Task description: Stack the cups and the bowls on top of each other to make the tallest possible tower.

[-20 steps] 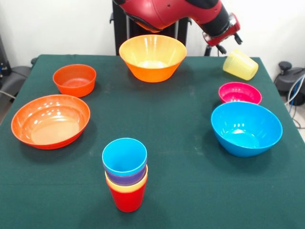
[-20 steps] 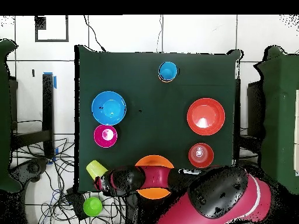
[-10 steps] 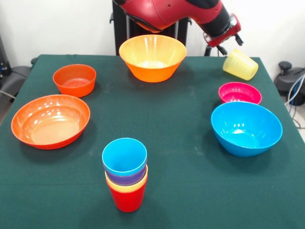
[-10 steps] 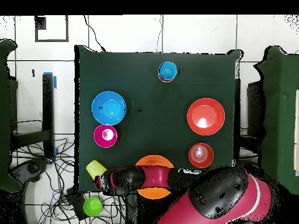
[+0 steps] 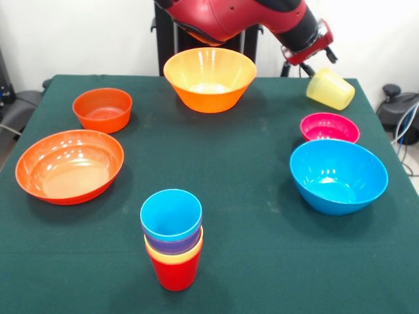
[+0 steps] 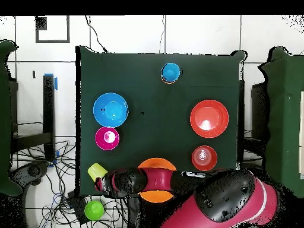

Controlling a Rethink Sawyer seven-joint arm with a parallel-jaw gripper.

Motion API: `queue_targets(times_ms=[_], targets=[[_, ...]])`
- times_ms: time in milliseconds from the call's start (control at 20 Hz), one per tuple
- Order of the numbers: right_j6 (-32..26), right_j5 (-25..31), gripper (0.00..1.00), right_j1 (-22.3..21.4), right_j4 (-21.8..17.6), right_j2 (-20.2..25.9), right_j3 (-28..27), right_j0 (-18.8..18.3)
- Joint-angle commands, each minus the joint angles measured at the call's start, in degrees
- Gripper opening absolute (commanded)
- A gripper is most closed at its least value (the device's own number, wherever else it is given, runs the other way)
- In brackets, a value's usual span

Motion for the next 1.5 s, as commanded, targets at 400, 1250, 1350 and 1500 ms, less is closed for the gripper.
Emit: queue_targets(times_ms=[400,1250,1350,1500], targets=[[5.4,-8.1,1.0,3.7,-2.0,2.7,-7.6,0.0],[5.0,-9.6,1.0,2.4,-3.3,2.4,-7.5,-0.2],[5.0,-9.6,1.0,2.5,-3.5,2.5,-7.7,-0.2],[5.4,-10.4,1.0,2.5,-3.9,2.4,-7.9,-0.1]])
